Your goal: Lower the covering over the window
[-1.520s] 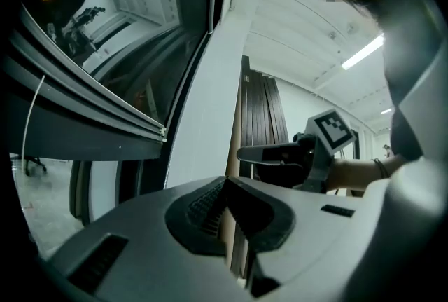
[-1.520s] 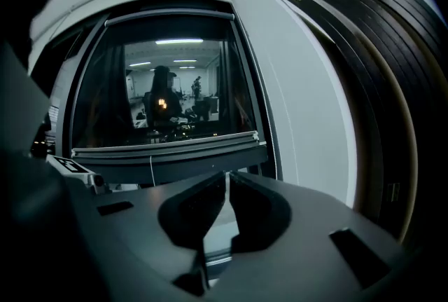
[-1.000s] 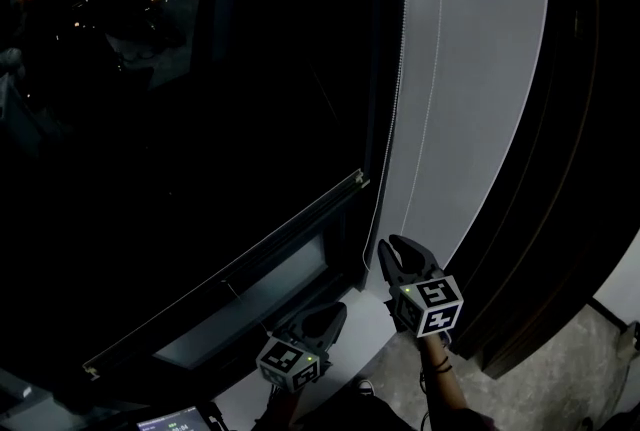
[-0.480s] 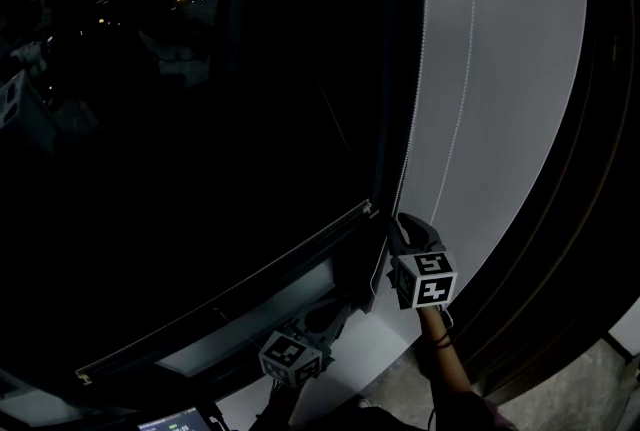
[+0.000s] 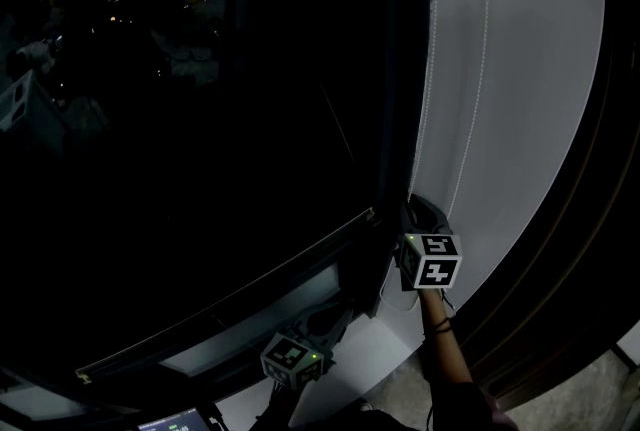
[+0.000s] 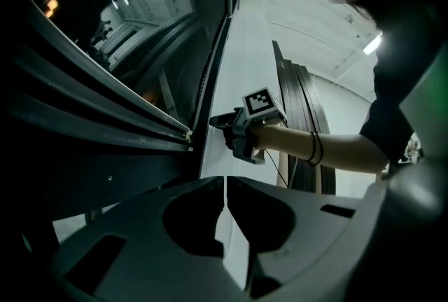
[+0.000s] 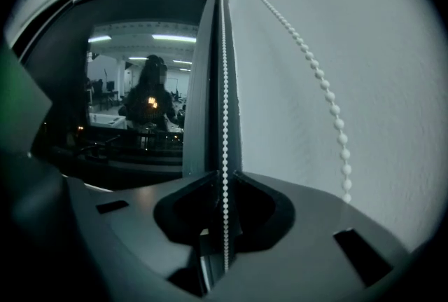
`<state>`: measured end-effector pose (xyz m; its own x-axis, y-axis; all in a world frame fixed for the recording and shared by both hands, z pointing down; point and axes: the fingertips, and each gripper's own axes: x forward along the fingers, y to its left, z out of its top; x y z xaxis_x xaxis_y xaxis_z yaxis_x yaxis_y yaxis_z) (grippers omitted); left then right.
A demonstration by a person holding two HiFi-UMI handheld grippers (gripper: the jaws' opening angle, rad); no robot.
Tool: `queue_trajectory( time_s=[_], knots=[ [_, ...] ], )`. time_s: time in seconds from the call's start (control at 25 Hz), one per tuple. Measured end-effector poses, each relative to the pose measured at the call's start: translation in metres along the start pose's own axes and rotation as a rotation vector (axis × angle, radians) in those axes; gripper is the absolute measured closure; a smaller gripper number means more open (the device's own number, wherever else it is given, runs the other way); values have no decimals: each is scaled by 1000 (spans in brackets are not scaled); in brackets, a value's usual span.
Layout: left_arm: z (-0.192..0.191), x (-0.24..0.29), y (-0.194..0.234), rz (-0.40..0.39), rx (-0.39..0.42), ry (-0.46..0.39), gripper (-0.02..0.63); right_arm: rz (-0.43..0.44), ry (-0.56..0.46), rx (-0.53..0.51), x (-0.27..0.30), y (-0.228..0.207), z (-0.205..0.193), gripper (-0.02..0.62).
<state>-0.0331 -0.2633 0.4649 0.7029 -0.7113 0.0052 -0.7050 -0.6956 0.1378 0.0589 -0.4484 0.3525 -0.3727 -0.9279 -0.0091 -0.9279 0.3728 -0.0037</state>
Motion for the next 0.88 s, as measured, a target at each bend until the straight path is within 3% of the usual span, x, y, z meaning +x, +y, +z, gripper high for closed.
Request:
queue_trajectory(
  time_s=[0.12,0.28,0.44,0.72,0.88],
  knots=[
    [-5,0,0,4,-2,5,604,23,-16,-4,-3,-2,-1,580],
    [-6,-1,-1,12,-7,9,604,57,-12,-20,-15,1,-12,583],
    [-10,1,2,21,-14,12,604,65,-28,-113,-24,17,-21,584],
    [1,8,-1,8,-9,-10,605,72,-67,-123,-44,35,-28,584],
    [14,12,-1,-3,14,-36,604,103,51,-88,-48,43,-75,586]
  ],
)
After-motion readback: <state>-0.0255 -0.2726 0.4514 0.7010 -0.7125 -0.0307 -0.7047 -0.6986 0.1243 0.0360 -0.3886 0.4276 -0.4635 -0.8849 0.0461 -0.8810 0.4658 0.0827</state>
